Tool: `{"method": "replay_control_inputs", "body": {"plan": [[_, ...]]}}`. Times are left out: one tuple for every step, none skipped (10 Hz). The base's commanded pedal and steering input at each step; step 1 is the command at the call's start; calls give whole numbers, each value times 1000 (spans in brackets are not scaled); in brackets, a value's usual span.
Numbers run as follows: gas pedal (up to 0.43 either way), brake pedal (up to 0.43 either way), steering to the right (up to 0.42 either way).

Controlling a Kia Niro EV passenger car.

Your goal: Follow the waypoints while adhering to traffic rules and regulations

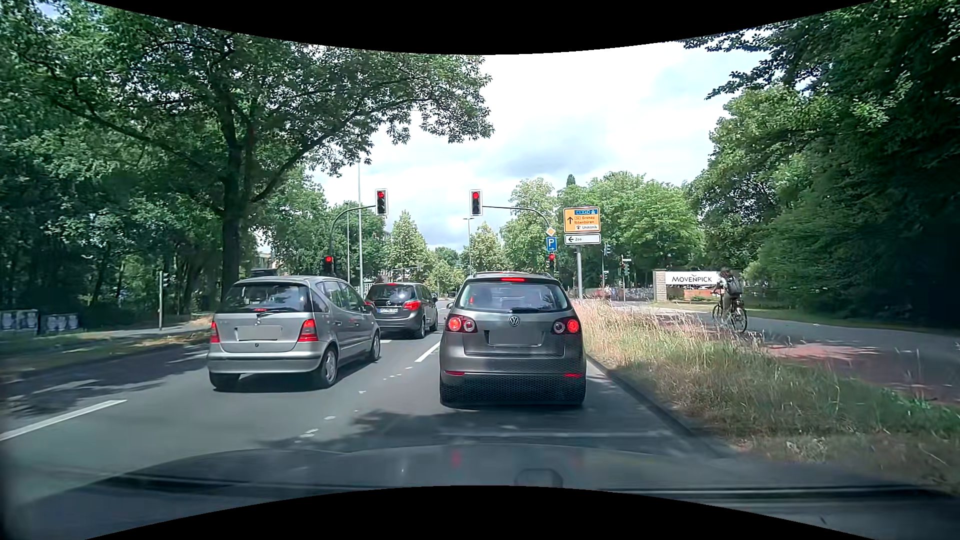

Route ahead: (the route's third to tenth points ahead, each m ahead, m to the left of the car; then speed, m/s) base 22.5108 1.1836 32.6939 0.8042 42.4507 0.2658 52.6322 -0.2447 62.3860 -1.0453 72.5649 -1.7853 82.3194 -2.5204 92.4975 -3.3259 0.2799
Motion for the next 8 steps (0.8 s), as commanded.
{"method": "replay_control_inputs", "body": {"plan": [[0, 152, 4], [0, 177, 4], [0, 195, 5], [0, 213, 4], [0, 226, 4], [0, 232, 4], [0, 244, 4], [0, 244, 4]]}}
